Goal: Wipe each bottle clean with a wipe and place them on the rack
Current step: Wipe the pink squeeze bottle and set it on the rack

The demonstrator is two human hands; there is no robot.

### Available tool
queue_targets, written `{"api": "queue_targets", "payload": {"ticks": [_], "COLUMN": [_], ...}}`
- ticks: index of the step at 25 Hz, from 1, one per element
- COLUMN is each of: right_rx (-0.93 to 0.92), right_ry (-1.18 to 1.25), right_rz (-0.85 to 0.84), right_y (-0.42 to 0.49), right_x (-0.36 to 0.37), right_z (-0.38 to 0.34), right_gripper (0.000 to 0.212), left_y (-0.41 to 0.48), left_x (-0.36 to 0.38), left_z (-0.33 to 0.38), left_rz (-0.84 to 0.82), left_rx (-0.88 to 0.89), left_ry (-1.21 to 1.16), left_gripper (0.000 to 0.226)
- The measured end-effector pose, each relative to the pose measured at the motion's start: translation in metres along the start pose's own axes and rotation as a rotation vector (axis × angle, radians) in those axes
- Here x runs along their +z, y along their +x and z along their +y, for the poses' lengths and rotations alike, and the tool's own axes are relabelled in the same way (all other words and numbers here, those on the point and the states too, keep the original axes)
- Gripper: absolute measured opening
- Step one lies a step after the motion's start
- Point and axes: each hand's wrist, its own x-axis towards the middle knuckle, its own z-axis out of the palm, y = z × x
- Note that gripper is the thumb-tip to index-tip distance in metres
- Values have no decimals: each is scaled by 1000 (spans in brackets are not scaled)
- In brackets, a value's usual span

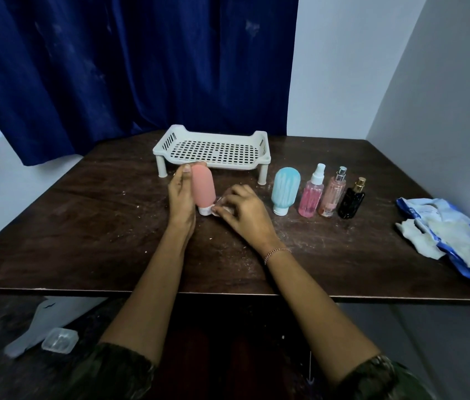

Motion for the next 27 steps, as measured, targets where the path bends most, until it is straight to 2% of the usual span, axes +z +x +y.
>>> {"api": "queue_targets", "payload": {"ticks": [2, 4, 7, 10, 14, 18, 23, 27], "right_rx": [56, 115, 250, 357, 420, 420, 451, 473], "right_ry": [113, 223, 306, 389, 457, 470, 453, 396], "right_rz": [107, 164, 124, 140, 204, 184, 149, 83], "right_y": [1, 6, 17, 29, 66, 114, 159, 180], "right_x": [0, 1, 7, 13, 8, 13, 34, 55], "right_z": [-1, -3, -9, -18, -23, -26, -24, -14], "right_gripper": [16, 26, 45, 42, 38, 38, 38, 36], "left_y": [0, 0, 0, 11, 45, 90, 136, 160], "left_x": [1, 2, 3, 2, -9, -26, -37, -43], "left_z": [-1, -2, -1, 11, 32, 50, 56, 46], "left_rz": [-22, -53, -79, -133, -217, -185, -122, -93], "left_rx": [12, 9, -9, -11, 140, 266, 287, 239], "left_ry": [-2, -21, -45, -65, 108, 358, 503, 580], "left_gripper": [26, 23, 25, 24, 17, 19, 19, 18]}}
